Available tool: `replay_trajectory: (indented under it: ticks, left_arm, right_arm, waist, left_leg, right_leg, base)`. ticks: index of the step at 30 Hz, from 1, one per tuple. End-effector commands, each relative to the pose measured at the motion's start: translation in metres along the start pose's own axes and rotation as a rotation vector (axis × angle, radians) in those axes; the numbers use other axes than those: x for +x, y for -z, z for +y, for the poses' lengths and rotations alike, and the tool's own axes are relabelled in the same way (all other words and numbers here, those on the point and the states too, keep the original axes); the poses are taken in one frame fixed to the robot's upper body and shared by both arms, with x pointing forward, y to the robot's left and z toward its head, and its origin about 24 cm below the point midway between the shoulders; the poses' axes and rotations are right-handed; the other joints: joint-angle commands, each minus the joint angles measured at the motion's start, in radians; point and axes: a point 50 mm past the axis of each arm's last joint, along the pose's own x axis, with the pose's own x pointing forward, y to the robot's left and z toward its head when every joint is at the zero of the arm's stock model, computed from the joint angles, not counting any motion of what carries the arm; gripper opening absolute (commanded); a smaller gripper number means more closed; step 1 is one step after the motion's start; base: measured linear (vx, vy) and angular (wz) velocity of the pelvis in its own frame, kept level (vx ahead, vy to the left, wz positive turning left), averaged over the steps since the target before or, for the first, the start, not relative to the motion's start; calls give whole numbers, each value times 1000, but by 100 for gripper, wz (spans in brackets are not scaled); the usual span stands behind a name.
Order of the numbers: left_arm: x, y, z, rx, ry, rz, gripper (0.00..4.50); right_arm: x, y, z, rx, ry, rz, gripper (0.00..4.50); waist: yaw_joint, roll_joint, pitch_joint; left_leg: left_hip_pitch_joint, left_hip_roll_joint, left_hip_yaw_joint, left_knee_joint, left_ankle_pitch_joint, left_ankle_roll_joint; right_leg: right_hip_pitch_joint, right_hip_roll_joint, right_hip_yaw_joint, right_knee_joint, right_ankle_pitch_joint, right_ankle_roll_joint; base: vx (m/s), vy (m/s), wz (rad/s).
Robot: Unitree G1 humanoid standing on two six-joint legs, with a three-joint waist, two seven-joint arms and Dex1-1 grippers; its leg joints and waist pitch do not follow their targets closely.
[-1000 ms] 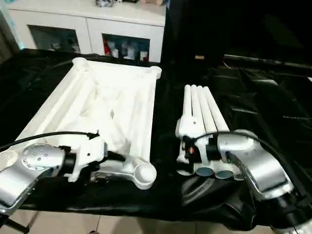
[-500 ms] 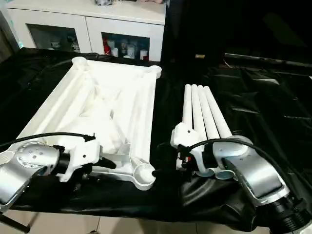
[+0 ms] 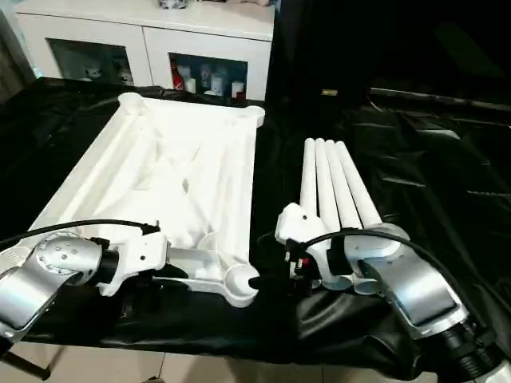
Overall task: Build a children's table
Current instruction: Move table base
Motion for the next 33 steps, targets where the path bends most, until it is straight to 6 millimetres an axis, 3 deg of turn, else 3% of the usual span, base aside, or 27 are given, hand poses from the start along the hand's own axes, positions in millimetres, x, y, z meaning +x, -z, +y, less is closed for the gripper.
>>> replay_trajectory:
  ticks: [1, 7, 13, 30, 31, 33]
  left_arm:
    - [-6, -1, 10, 10, -64, 15, 43]
    - [-12, 5, 23, -15, -175, 29, 4]
    - [-20, 10, 36, 32, -264, 34, 4]
    - [-29, 10, 39, 129, -229, -53, 4]
    - [-32, 10, 41, 103, -238, -60, 31]
    - [-36, 8, 44, 94, -257, -76, 31]
  right_arm:
    - [-2, -3, -4, -17, 22, 2, 377]
    - [-1, -4, -6, -23, 36, -2, 377]
    - [1, -4, -8, -36, 49, 4, 377]
    - [-1, -4, -11, -52, 74, 6, 377]
    - [-1, -4, -11, -52, 82, -3, 377]
    - [-2, -6, -12, -51, 88, -15, 377]
  waist:
    - [3, 14, -53]
    - [-9, 12, -56]
    - [-14, 9, -56]
    - [5, 12, -59]
    - [4, 11, -59]
    - [6, 11, -59]
  left_leg:
    - [11, 35, -2, -89, -249, -20]
    - [6, 34, -2, -86, -214, -12]
    - [6, 33, 0, -84, -205, -2]
    - [11, 36, 5, -82, -166, 2]
    - [10, 36, 4, -83, -168, 2]
    - [10, 37, 5, -82, -169, -3]
  right_leg:
    - [31, -45, 29, -78, -145, -219]
    - [36, -44, 28, -74, -99, -227]
    - [36, -43, 27, -76, -97, -232]
    - [33, -44, 28, -67, -16, -241]
    - [34, -45, 28, -67, -18, -240]
    - [34, -46, 28, -66, -23, -241]
  base:
    - [0, 0, 0]
    - [0, 0, 0]
    - [0, 0, 0]
    - [0, 0, 0]
    - [0, 0, 0]
    - [0, 0, 0]
